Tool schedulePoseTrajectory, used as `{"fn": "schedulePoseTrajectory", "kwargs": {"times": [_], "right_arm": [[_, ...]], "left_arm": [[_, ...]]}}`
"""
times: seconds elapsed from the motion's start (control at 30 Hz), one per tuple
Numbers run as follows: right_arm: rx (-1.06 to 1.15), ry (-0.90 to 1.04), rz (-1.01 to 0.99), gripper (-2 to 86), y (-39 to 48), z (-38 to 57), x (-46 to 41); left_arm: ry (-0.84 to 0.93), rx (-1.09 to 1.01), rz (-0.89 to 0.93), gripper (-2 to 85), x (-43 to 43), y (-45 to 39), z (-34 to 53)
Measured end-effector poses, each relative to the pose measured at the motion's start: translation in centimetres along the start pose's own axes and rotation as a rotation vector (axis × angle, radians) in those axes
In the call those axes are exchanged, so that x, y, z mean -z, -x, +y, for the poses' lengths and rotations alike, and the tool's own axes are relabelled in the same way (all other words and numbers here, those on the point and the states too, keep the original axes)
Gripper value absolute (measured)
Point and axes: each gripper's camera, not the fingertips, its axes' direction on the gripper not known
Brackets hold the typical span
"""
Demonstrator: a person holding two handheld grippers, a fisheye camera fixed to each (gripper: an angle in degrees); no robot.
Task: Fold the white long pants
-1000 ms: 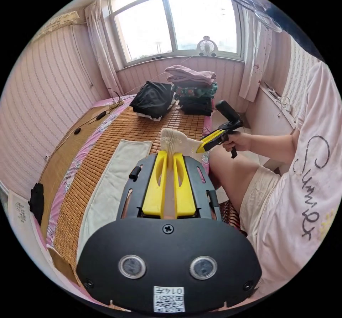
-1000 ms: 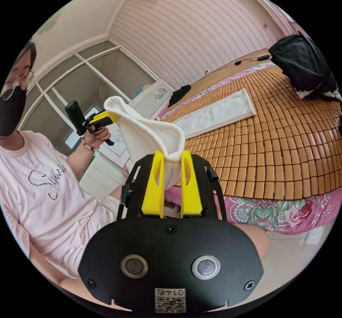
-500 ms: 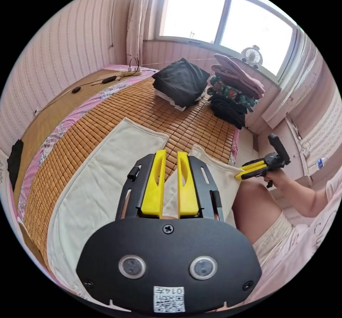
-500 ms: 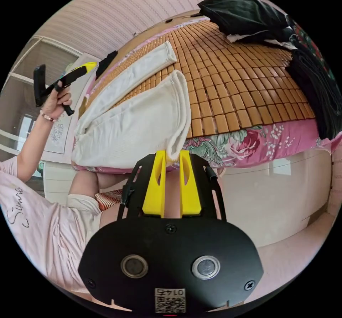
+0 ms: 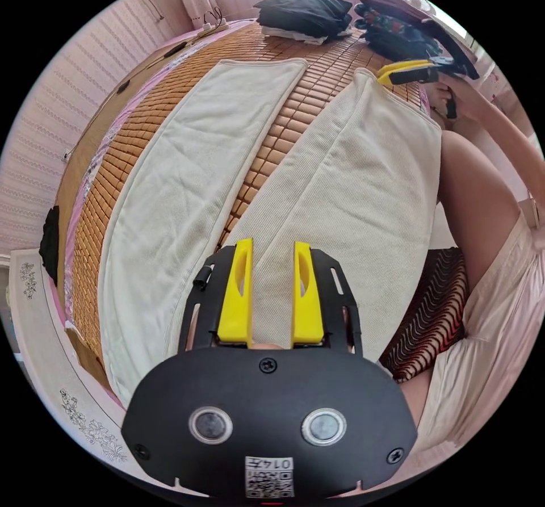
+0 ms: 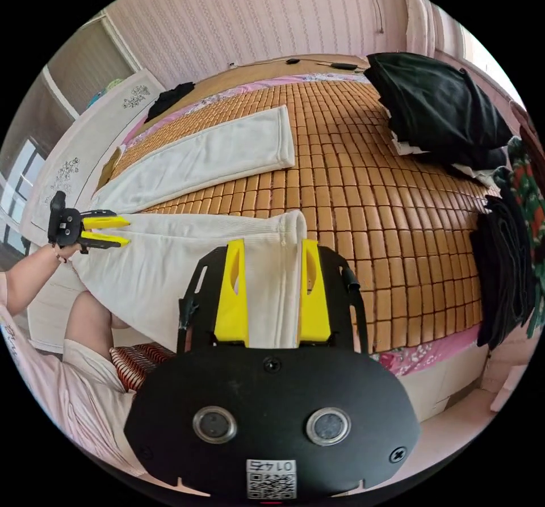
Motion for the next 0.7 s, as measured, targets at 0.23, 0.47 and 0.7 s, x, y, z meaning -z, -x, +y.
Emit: {"fn": "schedulePoseTrajectory", "kwargs": {"times": [0.23, 0.47, 0.7], "right_arm": [[0.018, -0.114, -0.178, 3.8, -1.0, 2.1, 4.3], [0.225, -0.254, -0.433, 2.2, 1.1, 8.4, 13.6], [0.262, -0.24, -0.517, 1.6, 3.2, 3.4, 17.7]], "left_arm": [[0.047, -0.05, 0.089, 3.5, -0.1, 1.8, -1.2], [-0.103, -0.231, 0.088, 1.3, 8.2, 1.5, 3.9], [-0.276, -0.202, 0.415, 1.0, 15.5, 9.1, 7.9]]}}
